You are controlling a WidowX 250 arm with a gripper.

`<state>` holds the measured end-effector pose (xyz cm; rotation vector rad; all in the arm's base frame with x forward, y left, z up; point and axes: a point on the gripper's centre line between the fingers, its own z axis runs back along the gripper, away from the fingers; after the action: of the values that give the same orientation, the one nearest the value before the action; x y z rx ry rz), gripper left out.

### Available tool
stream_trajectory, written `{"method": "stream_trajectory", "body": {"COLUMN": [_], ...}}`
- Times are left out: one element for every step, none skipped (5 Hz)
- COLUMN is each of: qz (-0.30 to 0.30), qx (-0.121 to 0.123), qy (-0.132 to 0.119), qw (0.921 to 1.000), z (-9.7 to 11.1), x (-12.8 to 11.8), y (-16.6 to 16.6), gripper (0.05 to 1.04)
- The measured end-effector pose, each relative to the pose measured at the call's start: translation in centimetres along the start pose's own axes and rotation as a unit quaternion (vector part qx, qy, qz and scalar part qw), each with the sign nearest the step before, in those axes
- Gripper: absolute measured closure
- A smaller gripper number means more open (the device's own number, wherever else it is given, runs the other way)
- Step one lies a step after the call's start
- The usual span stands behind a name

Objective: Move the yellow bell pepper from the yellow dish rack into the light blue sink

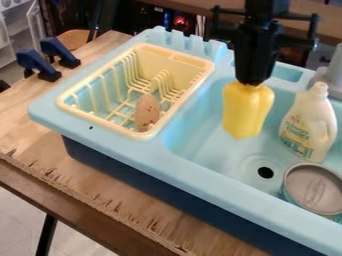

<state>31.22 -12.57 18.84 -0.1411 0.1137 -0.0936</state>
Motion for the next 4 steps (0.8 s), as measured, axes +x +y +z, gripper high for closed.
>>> {"method": "stream_trajectory", "body": {"qz": [-0.020, -0.048, -0.058, -0.057], "qx": [0.036, 0.060, 0.065, 0.066], "qy": [0.007, -0.009, -0.014, -0.020], "qw": [0.9991, 0.9970, 0.9960, 0.9960], "z": [-1.8, -1.8, -1.9, -1.8], "x": [1.0, 1.7, 2.0, 2.2], "y": [0.2, 0.8, 0.9, 1.0], "gripper": [0.964, 0.964, 0.964, 0.964]}}
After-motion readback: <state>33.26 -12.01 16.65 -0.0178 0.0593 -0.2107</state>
